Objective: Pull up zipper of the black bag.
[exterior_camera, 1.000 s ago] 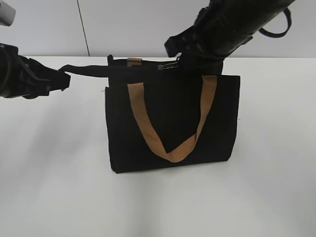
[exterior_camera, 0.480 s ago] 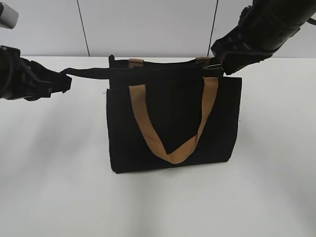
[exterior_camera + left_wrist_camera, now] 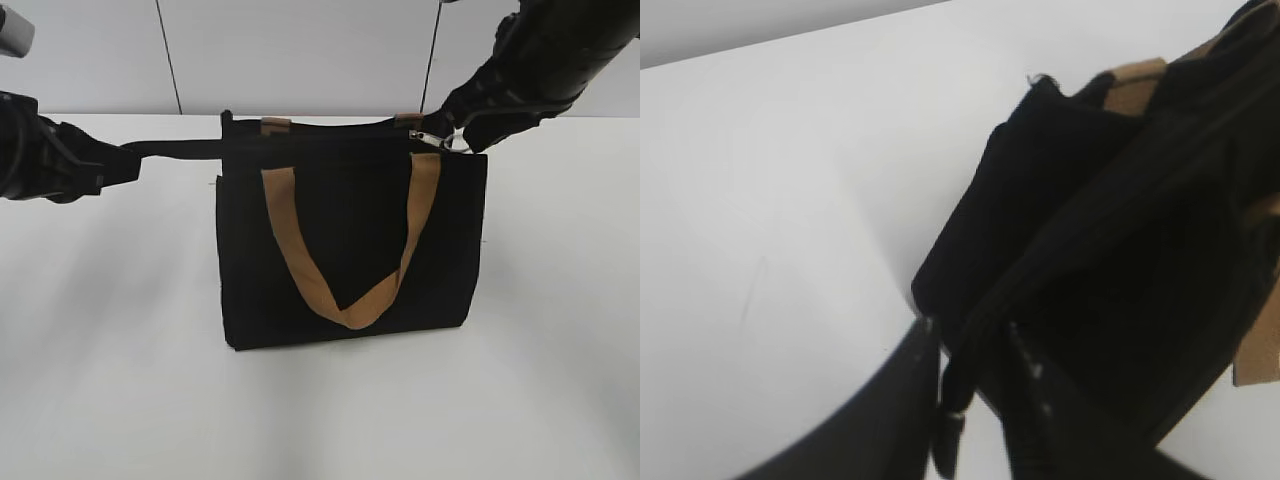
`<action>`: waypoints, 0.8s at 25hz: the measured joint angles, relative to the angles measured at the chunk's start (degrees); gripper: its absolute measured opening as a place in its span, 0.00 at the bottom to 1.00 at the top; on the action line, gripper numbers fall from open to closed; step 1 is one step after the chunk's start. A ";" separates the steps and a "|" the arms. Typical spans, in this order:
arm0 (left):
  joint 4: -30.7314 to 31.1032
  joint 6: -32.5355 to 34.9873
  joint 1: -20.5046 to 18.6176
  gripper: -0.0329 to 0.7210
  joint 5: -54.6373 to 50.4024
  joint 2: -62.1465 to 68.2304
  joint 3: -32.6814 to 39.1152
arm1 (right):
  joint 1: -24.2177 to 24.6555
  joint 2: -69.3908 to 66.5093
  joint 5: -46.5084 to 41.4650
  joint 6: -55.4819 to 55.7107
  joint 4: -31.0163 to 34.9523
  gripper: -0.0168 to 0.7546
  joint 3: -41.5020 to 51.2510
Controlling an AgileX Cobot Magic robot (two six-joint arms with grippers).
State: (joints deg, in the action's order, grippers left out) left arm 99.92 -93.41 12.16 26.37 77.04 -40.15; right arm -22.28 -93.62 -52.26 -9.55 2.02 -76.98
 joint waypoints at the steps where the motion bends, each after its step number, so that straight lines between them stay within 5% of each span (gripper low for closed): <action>1: -0.02 -0.02 -0.07 0.26 -0.67 0.00 0.00 | 0.13 0.19 -0.22 -0.12 -0.81 0.23 0.00; 5: 0.02 -0.19 -0.24 0.70 -2.81 0.00 0.00 | 0.24 1.88 -0.27 -2.02 -1.69 0.68 0.00; 7: 0.02 -0.19 -0.24 0.81 -4.06 0.00 0.00 | 0.24 3.09 -0.27 -3.72 -1.69 0.77 0.00; 14: 0.02 -1.93 0.94 0.75 -10.59 0.19 0.00 | 0.24 8.49 -0.92 -6.65 -1.45 0.79 0.00; 20: -0.45 -4.79 11.43 0.73 -27.43 -1.01 0.00 | 0.24 14.37 -3.91 -6.65 -1.35 0.79 1.23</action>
State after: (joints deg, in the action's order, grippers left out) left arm 99.47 -98.20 23.59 -1.06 76.04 -40.15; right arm -22.04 -79.25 -56.17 -16.20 0.67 -75.75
